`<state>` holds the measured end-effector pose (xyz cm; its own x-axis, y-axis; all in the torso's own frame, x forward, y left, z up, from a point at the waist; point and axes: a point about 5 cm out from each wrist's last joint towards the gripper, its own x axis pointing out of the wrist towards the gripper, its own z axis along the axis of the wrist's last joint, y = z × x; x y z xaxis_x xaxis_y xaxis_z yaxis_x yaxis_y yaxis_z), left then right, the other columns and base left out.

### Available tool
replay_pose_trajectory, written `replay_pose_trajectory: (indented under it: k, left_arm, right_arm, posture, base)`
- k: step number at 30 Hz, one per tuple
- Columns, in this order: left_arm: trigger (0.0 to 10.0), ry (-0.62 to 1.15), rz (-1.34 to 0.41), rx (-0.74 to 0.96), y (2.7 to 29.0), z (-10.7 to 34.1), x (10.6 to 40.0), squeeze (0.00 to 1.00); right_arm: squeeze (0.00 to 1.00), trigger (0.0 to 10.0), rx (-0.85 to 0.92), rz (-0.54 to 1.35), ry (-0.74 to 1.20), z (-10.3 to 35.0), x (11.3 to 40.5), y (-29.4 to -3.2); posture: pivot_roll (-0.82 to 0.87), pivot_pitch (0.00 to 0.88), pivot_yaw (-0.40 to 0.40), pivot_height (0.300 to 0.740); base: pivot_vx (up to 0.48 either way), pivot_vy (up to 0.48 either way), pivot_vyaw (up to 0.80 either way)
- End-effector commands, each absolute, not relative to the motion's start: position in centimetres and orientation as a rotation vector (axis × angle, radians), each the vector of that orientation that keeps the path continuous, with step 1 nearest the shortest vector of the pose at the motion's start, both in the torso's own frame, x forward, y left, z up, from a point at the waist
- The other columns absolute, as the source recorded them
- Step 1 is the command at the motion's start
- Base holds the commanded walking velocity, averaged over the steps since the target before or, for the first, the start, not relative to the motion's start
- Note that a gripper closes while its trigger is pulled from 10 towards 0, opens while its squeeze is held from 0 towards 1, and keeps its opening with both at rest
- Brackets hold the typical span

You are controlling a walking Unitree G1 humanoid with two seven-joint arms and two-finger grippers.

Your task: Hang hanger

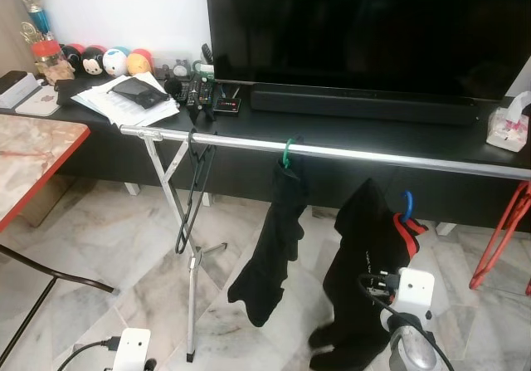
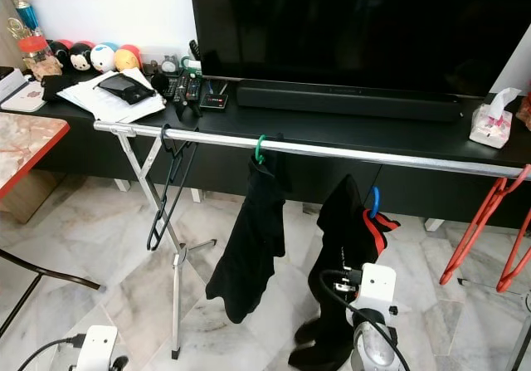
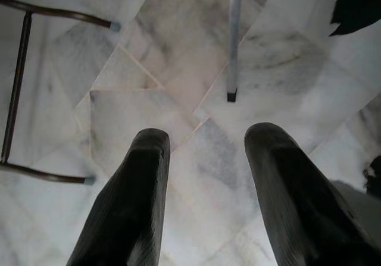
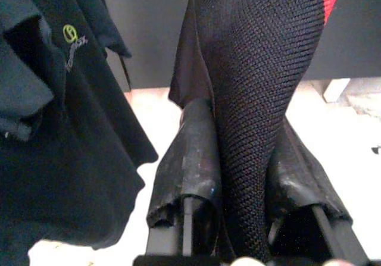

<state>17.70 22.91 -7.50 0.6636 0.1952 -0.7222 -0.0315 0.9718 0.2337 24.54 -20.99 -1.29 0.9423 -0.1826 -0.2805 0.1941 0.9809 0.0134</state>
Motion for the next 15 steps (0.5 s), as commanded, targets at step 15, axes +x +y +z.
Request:
replay_pose_trajectory:
  k: [15]
  left_arm:
    - [10.0, 0.884, 0.122, 0.194, 22.3, -8.27, 16.43, 0.0]
  right_arm:
    - [0.0, 10.0, 0.023, -0.15, 0.255, -0.03, 26.32, -20.32]
  posture:
    - [-0.08, 0.0, -0.037, 0.74]
  base:
    - [-0.261, 0.0, 0.0]
